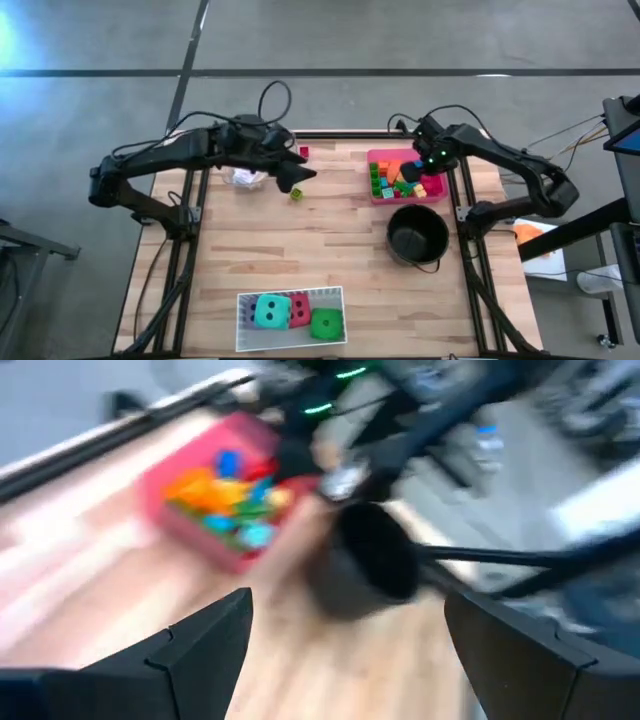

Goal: Pick & Place Toys
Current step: Put the green game piece into the red bin

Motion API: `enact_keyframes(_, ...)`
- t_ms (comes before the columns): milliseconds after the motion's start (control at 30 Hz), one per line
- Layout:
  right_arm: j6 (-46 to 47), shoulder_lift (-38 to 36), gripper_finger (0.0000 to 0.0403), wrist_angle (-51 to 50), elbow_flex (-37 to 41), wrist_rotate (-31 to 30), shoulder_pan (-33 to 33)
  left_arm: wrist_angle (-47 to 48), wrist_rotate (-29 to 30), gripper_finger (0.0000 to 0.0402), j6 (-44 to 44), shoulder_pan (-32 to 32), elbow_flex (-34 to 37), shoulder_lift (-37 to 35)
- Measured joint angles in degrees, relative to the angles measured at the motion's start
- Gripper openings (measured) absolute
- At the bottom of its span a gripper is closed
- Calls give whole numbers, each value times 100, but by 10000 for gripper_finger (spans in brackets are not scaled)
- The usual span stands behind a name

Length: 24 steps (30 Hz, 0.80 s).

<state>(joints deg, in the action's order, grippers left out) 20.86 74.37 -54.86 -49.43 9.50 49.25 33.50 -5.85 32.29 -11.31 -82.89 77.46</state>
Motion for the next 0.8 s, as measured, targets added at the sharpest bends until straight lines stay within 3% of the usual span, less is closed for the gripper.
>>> enact_keyframes(100,166,-418,336,-98,-2,-2,-36,418,363,331,-111,-4,0,221)
enact_keyframes(500,1158,-1862,336,-67,-4,19,-771,1481,359,331,-2507,39,-2,1439)
enact_keyframes(567,1375,-2020,336,-22,-4,19,-992,1679,500,331,-2121,39,-2,1637)
enact_keyframes(700,1801,-2241,336,63,-4,-41,-1426,1975,630,331,-37,38,-2,2051)
enact_keyframes(800,2039,-2294,337,189,-4,-49,-1704,2010,884,331,873,71,-2,2344)
